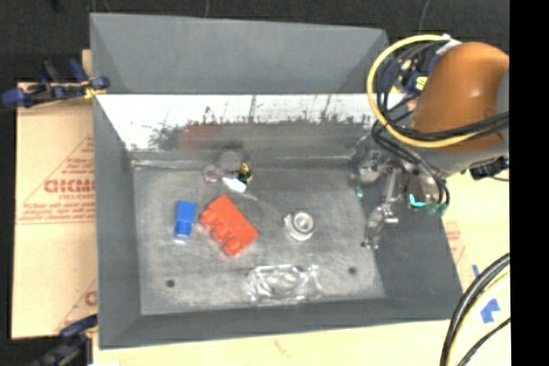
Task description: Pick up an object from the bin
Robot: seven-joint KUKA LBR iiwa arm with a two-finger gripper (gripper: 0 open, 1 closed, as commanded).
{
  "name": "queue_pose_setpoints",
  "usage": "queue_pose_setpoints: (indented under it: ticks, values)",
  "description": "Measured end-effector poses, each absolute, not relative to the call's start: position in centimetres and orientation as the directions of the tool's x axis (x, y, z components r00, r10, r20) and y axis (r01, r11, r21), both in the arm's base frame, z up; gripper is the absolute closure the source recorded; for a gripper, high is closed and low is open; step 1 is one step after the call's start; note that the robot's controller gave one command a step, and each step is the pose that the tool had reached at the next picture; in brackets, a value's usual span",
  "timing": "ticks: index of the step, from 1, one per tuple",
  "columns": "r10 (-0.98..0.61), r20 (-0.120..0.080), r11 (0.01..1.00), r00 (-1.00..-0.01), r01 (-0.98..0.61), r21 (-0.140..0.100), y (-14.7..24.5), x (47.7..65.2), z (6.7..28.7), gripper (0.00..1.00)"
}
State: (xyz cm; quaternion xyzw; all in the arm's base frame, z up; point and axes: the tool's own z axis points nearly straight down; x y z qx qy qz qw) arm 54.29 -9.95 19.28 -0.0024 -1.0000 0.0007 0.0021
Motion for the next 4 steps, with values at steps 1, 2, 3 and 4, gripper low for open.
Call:
queue_pose_setpoints:
  ticks: [1,2,3,4]
  values:
    - [-0.053,-0.001,0.999,-0.999,-0.053,-0.001,-7.9,51.8,20.3,0.00]
    - [-0.123,0.000,0.992,-0.992,-0.123,0.002,-1.5,56.0,13.6,0.00]
    - [-0.203,-0.010,0.979,-0.979,-0.203,-0.002,-2.6,57.0,7.2,0.00]
    - [-0.205,-0.019,0.979,-0.978,-0.205,-0.005,-2.6,57.3,7.7,1.00]
